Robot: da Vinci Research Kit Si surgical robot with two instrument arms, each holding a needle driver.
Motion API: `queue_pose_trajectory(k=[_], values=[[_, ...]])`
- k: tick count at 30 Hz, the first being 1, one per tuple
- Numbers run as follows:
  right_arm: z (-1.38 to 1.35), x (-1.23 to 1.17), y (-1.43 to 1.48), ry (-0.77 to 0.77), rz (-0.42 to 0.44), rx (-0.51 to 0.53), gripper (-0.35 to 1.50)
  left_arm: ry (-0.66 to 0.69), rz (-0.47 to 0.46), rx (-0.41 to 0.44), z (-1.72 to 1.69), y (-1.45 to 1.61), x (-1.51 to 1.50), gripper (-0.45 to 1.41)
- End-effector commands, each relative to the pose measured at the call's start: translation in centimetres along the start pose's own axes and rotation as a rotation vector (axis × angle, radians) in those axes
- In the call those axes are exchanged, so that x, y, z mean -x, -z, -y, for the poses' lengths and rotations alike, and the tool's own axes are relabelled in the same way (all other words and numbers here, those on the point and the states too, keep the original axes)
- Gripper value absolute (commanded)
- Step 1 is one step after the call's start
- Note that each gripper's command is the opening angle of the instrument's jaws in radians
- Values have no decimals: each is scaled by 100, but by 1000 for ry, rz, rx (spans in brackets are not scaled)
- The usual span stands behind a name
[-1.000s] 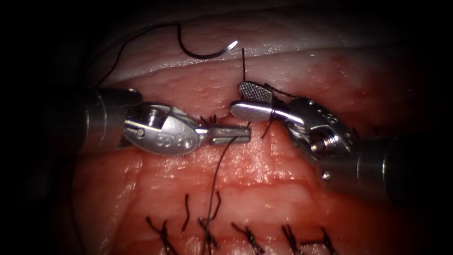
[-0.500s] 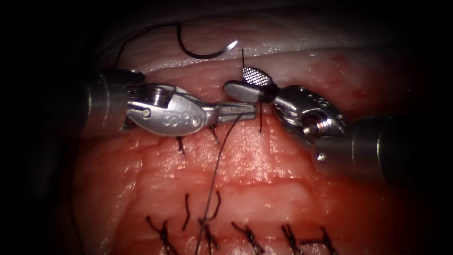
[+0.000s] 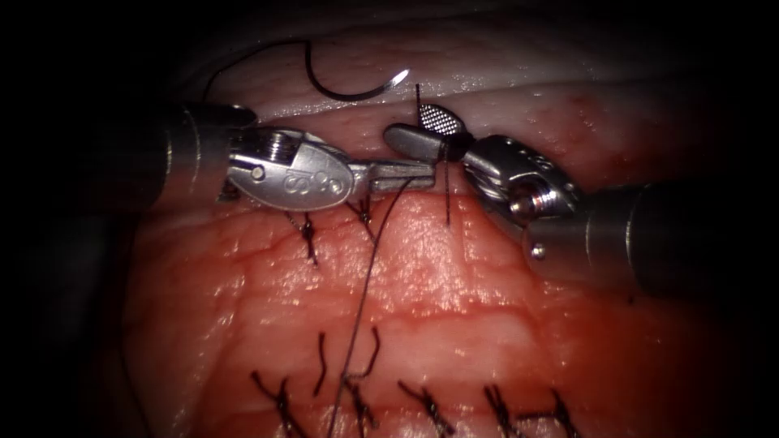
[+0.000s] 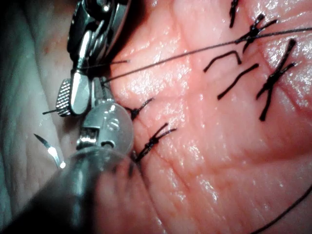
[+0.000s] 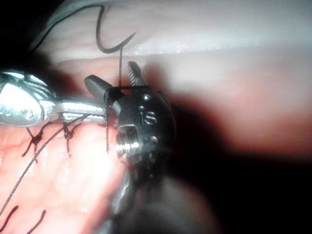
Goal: Wound Closure
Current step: Pick up tail end of suture with right end-effector
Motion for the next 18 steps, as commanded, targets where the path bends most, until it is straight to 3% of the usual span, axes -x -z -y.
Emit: queue_pose_trajectory(k=[1, 3, 4, 5, 14, 18], values=[[8, 8, -10, -3, 2, -3, 76, -2, -2, 1, 1, -6, 3, -45], [8, 10, -10, -3, 1, -3, 51, -2, -3, 2, 0, -5, 3, -45], [8, 10, -10, -2, 3, -2, 21, -3, -3, 3, 0, -4, 4, -45], [8, 11, -10, -1, 12, -1, -31, -3, -4, 4, 0, -3, 4, -45], [19, 21, 10, 28, -41, -36, -35, 5, 4, 6, -7, 8, 1, -45], [39, 45, 45, 135, -78, -41, -35, 10, 18, -2, -3, 17, 1, -45]])
